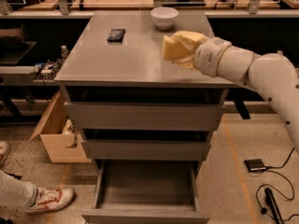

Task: Pick sponge from bottom drawer and place on counter

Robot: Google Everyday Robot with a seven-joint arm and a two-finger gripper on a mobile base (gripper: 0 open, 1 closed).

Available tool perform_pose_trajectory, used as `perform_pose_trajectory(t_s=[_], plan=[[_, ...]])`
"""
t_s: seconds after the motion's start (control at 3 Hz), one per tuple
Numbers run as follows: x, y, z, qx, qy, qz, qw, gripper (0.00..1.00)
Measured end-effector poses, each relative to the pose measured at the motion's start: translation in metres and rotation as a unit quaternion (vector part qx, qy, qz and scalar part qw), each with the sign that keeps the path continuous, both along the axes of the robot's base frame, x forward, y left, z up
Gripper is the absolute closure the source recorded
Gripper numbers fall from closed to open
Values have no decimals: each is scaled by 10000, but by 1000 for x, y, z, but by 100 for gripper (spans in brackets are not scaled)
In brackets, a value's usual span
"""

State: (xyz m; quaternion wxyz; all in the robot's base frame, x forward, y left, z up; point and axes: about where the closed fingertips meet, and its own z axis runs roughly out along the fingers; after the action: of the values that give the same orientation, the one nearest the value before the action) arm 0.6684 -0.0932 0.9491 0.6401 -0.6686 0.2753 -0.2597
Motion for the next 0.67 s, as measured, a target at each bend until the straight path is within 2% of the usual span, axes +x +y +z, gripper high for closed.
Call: perform_pose_trajectory(t_s=[0.33, 0.67], plan=[[24, 3, 13, -188, 61, 219, 9996, 100], [53, 14, 21, -479, 245, 494, 9973, 100]])
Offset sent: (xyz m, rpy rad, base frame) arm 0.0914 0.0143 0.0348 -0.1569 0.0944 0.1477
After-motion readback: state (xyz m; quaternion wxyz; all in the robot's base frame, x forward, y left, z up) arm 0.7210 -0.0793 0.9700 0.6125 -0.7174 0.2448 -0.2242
